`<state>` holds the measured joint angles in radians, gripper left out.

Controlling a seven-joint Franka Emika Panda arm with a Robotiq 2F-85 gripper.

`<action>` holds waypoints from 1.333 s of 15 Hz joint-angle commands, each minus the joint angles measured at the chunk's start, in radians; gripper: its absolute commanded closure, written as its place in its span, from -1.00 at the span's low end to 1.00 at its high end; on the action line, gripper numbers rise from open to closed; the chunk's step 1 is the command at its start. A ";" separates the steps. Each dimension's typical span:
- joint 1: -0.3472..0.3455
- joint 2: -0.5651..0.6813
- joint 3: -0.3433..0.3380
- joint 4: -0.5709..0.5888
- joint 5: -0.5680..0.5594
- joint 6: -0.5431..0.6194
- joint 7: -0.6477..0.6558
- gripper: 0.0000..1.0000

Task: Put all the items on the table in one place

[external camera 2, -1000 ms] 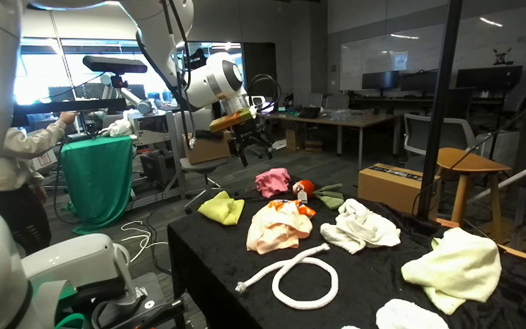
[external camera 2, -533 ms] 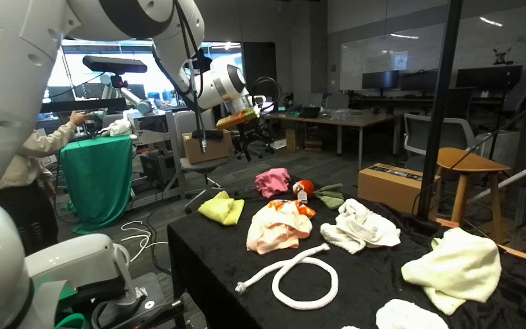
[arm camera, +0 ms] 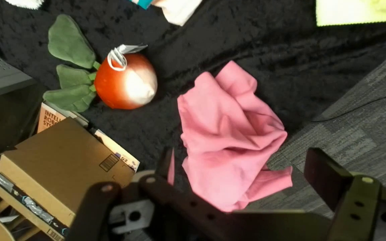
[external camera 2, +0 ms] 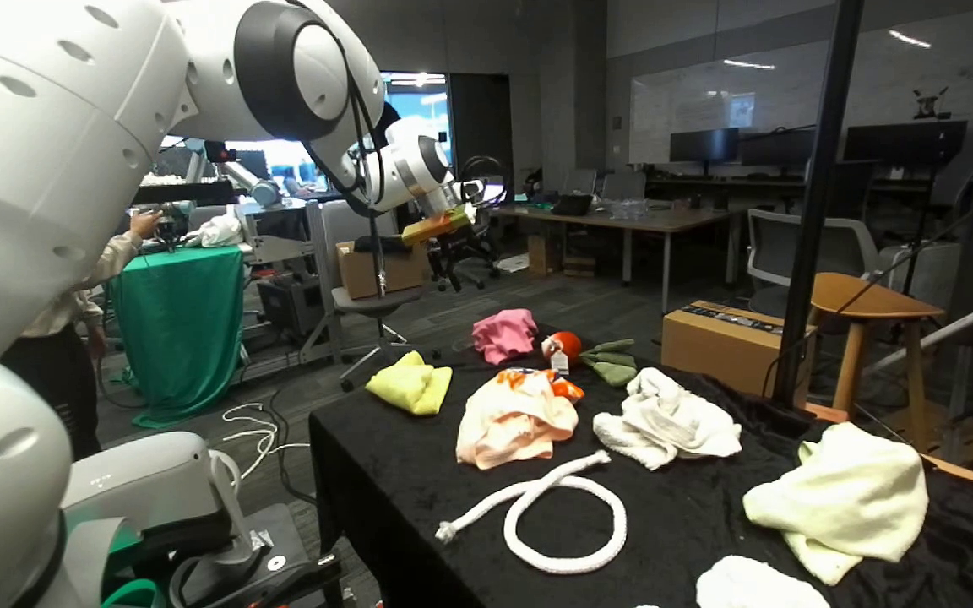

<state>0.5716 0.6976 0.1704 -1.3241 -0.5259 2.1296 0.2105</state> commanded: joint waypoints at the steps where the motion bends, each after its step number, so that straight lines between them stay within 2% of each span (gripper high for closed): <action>1: 0.054 0.073 -0.050 0.110 -0.002 0.036 0.023 -1.00; 5: 0.094 0.138 -0.094 0.166 -0.001 0.054 0.027 -1.00; 9: 0.123 0.223 -0.127 0.275 0.015 0.011 0.013 -1.00; 20: 0.131 0.418 -0.188 0.525 0.100 -0.037 0.033 -1.00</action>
<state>0.6951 1.0400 0.0112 -0.9314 -0.4654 2.1295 0.2341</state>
